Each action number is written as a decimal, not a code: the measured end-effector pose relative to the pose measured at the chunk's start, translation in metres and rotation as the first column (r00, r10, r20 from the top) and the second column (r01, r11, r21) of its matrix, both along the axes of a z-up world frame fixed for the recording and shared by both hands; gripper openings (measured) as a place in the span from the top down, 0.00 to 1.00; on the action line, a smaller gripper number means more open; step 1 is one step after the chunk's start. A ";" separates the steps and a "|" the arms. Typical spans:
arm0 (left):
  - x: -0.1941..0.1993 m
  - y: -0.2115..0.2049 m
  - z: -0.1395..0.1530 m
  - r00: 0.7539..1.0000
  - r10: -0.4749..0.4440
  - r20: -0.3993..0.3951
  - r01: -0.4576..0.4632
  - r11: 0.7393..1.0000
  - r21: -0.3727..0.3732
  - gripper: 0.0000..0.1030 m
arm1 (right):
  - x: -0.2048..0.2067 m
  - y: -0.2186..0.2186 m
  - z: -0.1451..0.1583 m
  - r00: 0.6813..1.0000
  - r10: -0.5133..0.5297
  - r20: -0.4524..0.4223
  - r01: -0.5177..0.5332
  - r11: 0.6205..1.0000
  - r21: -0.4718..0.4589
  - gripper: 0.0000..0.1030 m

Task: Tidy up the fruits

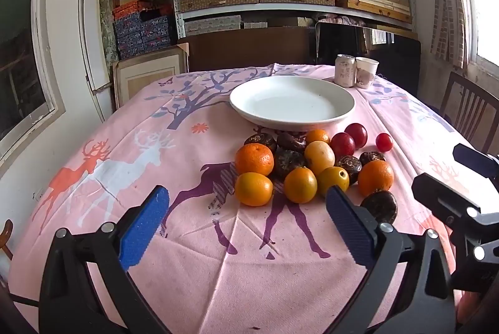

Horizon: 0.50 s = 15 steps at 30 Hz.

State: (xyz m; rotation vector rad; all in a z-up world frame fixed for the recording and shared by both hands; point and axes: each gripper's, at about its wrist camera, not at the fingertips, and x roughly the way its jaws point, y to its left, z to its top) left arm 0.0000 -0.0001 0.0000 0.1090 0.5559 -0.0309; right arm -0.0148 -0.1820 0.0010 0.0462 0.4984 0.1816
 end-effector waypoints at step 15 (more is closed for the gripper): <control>0.000 0.000 0.001 1.000 -0.001 0.000 0.001 1.000 0.001 0.04 | 0.001 0.003 -0.003 1.000 0.015 -0.018 -0.015 1.000 -0.001 0.03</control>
